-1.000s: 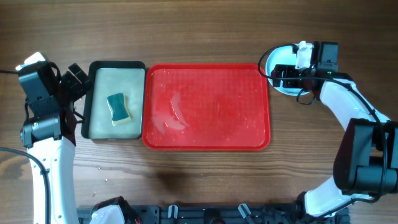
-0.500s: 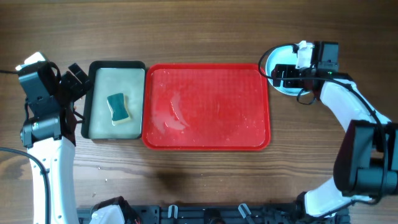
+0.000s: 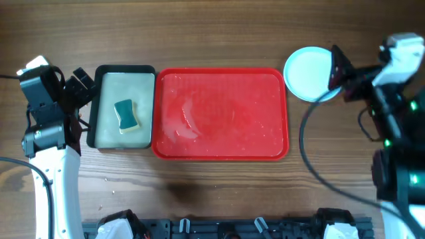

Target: Clean dirty plates on tray and stack at the side

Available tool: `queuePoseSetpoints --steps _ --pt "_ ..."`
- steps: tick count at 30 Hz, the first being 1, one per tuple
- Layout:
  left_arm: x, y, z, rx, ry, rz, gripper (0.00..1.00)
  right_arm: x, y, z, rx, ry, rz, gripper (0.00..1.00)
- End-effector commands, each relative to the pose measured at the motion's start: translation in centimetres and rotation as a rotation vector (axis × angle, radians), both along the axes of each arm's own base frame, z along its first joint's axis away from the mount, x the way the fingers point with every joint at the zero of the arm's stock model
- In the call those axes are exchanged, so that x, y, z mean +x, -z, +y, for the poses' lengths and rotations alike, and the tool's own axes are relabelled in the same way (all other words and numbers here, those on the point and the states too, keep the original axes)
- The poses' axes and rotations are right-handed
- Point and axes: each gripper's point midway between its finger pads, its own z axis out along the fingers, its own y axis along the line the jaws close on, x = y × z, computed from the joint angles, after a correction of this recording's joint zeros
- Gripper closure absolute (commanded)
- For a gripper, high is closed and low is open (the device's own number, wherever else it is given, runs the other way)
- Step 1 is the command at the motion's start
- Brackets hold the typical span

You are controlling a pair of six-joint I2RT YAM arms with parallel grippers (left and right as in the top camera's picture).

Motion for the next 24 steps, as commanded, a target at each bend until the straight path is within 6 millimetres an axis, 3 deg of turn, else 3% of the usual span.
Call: queuePoseSetpoints --steps 1,4,7,8,13,17,21,24 --pt "0.1 -0.8 0.5 0.004 -0.025 -0.020 0.00 -2.0 -1.6 0.0 -0.022 0.009 -0.055 0.00" --pt "0.1 -0.8 0.5 0.004 -0.025 -0.020 0.00 -2.7 -0.5 0.1 -0.019 0.008 -0.009 0.00" --pt "0.1 -0.8 0.5 0.004 -0.025 -0.020 0.00 -3.4 3.2 0.1 -0.006 0.007 0.148 0.00" --pt "0.1 -0.8 0.5 0.004 -0.025 -0.020 0.00 -3.6 3.6 0.1 -0.005 0.007 0.165 0.00" --pt "0.1 -0.8 0.5 0.004 -0.025 -0.020 0.00 -6.6 6.0 0.2 -0.010 0.014 0.275 0.00" --pt "0.1 -0.8 0.5 0.004 -0.025 -0.020 0.00 -8.0 4.6 0.0 -0.071 0.025 0.199 0.00" --pt "0.1 -0.8 0.5 0.004 -0.025 -0.020 0.00 -9.0 1.4 1.8 -0.079 -0.036 -0.088 0.00" --pt "0.1 -0.8 0.5 0.004 -0.025 -0.020 0.00 -10.7 0.8 2.8 -0.076 -0.073 -0.319 0.00"
